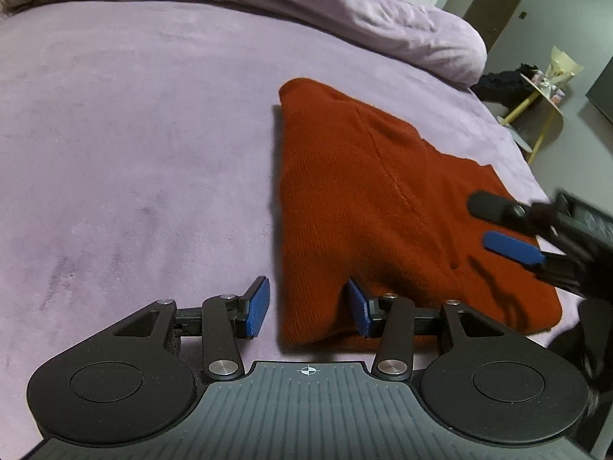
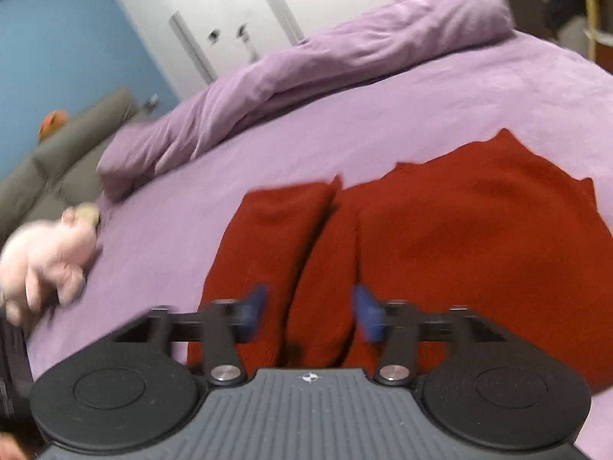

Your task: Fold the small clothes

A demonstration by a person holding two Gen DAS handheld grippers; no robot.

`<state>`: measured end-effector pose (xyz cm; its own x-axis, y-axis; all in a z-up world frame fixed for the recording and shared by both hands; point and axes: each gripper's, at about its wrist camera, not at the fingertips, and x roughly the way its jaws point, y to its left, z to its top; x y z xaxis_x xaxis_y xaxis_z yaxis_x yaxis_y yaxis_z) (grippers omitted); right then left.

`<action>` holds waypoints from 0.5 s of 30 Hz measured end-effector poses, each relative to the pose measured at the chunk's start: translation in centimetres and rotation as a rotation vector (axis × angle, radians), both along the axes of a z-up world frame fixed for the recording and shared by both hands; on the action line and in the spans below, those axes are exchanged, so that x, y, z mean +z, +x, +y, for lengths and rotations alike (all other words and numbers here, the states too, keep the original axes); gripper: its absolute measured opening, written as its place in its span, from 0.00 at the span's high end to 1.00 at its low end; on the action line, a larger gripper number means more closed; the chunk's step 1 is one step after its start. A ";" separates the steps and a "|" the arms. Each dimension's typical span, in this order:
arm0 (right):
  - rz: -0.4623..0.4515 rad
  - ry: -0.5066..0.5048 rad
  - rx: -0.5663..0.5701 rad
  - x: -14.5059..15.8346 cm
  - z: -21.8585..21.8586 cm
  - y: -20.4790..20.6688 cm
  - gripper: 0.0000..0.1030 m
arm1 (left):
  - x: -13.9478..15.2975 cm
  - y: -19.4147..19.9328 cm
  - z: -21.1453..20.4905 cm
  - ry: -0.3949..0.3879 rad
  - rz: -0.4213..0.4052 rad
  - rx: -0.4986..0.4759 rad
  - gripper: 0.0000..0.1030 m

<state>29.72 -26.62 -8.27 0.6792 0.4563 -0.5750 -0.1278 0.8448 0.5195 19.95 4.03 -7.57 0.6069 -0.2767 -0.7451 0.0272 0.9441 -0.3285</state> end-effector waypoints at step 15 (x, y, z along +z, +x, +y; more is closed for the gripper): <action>0.000 -0.087 0.045 0.0 5.3 4.5 0.84 | -0.3 -1.9 -1.9 0.095 -0.026 -0.051 0.51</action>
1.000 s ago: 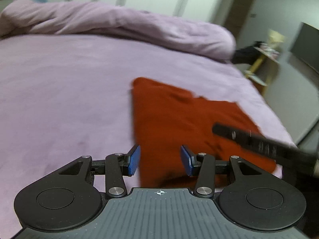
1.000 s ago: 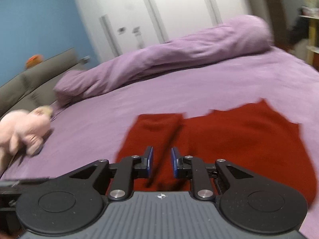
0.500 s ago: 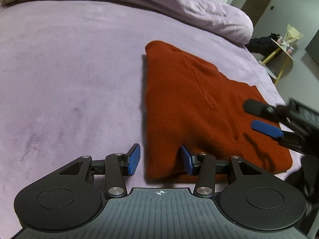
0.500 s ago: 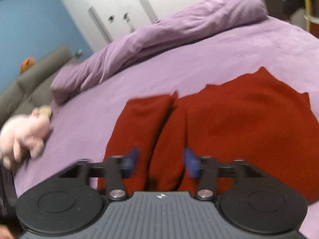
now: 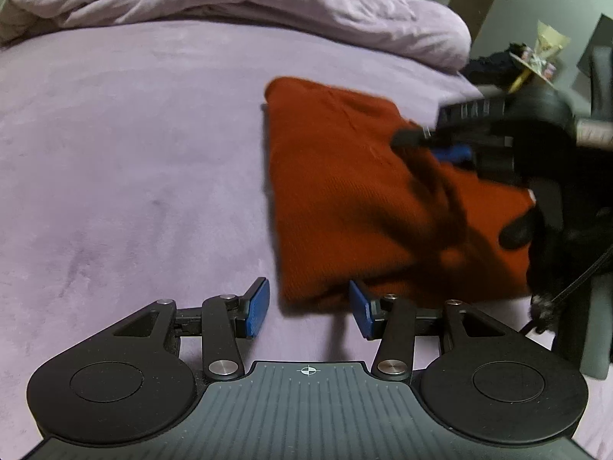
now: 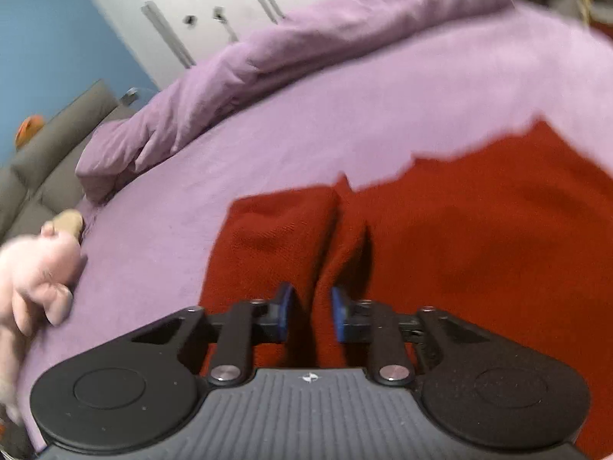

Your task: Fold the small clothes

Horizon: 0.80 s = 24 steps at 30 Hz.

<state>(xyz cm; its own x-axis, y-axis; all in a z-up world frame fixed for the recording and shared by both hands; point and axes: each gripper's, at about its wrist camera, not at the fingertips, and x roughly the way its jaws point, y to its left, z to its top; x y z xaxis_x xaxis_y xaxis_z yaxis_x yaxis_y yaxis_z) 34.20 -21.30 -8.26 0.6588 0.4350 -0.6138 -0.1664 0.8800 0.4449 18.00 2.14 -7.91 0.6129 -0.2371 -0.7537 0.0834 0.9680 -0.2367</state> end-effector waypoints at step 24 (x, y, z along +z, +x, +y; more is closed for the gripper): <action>0.132 0.107 0.024 -1.5 -0.3 3.0 0.43 | -1.0 0.2 -0.5 -0.007 -0.008 0.011 0.49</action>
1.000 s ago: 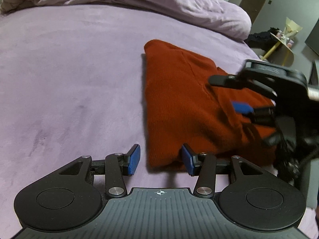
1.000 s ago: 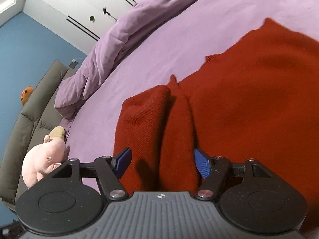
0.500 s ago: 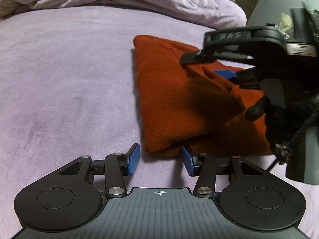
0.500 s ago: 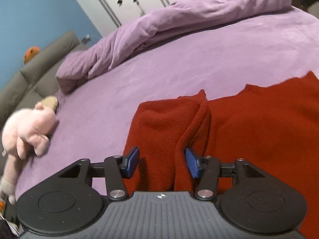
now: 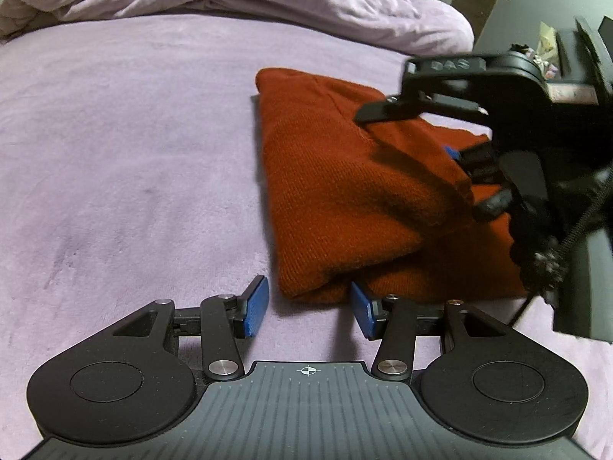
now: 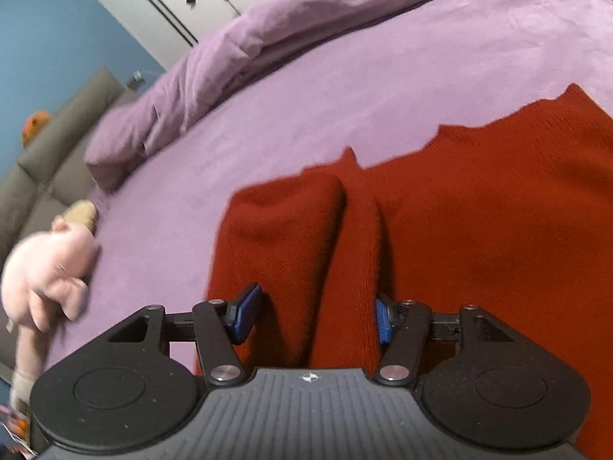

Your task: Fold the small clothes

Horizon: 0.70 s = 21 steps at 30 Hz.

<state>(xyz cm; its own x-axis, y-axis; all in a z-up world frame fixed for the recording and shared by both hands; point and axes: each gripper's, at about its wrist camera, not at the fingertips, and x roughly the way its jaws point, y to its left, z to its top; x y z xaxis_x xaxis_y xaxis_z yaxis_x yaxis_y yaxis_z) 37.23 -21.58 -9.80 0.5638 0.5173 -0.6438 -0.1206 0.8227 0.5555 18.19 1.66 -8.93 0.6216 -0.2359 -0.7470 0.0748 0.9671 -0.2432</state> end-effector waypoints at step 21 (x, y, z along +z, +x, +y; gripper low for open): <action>-0.321 -0.357 -0.091 4.0 -6.7 -5.5 0.91 | 0.9 0.5 -4.4 -0.118 0.019 -0.057 0.60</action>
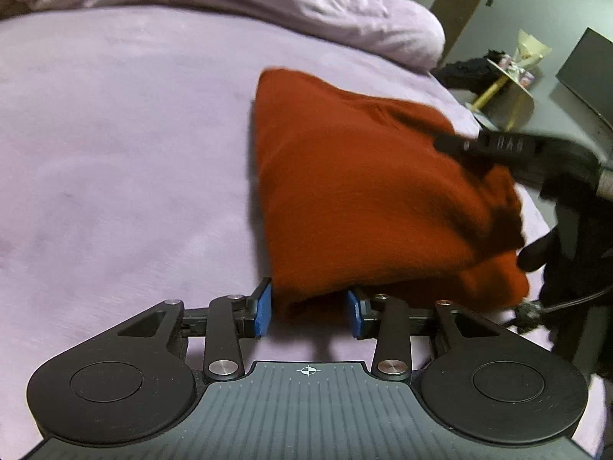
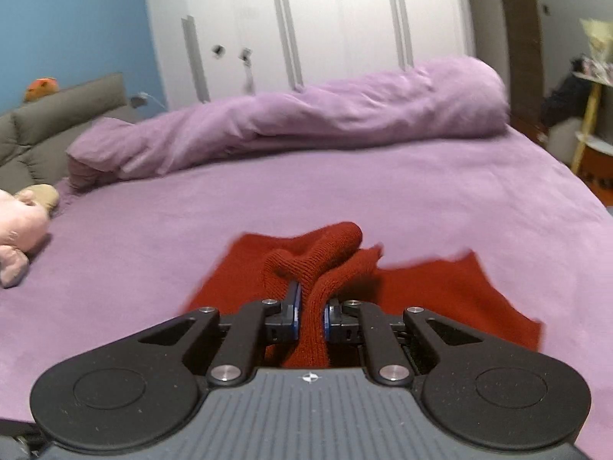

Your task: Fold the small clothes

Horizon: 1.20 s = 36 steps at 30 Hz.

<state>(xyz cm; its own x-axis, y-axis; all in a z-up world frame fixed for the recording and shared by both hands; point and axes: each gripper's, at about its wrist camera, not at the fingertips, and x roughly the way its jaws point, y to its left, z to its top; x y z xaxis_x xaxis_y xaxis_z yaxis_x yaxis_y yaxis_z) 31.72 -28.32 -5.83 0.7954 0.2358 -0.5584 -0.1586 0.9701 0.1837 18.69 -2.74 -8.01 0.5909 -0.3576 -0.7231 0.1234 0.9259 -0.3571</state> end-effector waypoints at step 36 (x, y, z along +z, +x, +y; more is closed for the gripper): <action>-0.009 0.204 -0.122 -6.3 -6.0 -3.4 1.00 | -0.9 6.2 -0.7 -0.031 -0.092 0.077 0.36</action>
<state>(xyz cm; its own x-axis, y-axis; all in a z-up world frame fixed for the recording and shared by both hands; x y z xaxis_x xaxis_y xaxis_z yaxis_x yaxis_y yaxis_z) 28.29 -34.34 -12.12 0.8297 0.2445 -0.5017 -0.0448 0.9252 0.3768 24.89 -3.40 -8.96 0.6807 -0.3297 -0.6542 0.0858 0.9228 -0.3757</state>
